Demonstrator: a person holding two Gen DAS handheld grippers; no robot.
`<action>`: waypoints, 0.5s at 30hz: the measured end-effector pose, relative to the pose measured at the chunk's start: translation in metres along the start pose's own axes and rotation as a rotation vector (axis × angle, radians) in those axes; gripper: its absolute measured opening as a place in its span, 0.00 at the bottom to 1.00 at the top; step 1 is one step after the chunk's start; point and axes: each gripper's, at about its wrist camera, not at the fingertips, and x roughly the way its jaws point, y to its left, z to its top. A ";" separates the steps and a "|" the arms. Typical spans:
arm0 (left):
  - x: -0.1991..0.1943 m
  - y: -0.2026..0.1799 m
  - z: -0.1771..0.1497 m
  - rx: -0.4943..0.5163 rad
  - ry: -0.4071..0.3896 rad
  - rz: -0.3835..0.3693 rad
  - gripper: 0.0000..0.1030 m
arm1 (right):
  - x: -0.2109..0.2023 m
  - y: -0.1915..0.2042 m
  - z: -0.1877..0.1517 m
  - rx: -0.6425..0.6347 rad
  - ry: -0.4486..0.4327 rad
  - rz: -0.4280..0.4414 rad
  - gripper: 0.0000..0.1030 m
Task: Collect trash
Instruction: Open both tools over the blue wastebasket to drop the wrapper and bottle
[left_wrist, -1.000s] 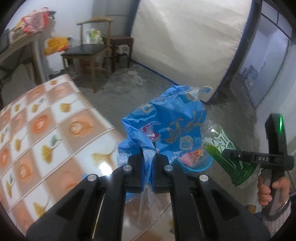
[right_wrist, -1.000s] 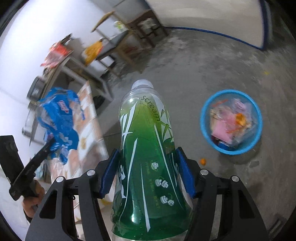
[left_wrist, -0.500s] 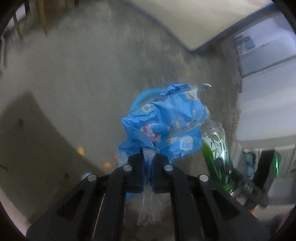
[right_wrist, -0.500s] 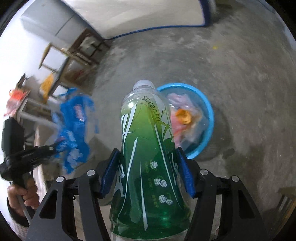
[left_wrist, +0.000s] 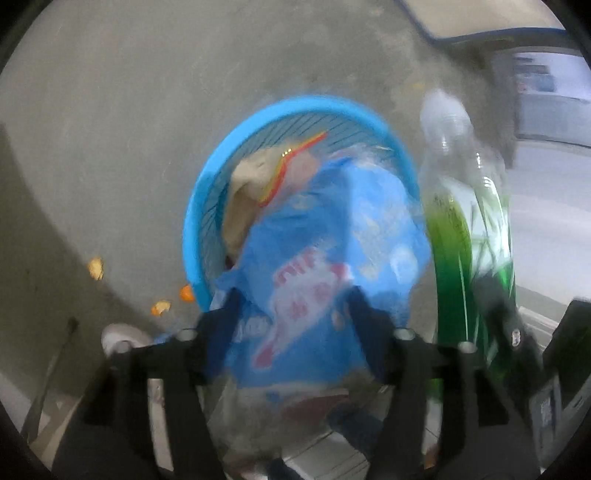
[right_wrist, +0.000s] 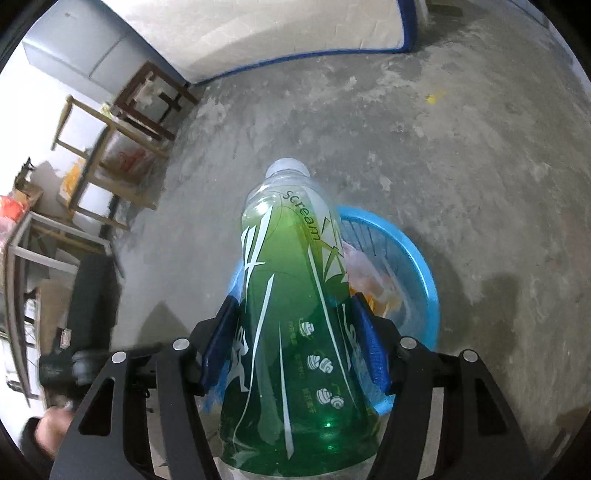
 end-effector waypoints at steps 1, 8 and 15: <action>0.005 0.004 -0.001 -0.016 0.025 0.000 0.64 | 0.013 -0.003 0.001 -0.002 0.023 -0.015 0.59; -0.013 0.001 -0.006 -0.020 0.014 -0.017 0.73 | 0.050 -0.021 -0.012 -0.007 0.131 -0.044 0.68; -0.073 -0.021 -0.023 0.052 -0.065 -0.047 0.75 | 0.014 -0.037 -0.025 0.033 0.066 -0.016 0.69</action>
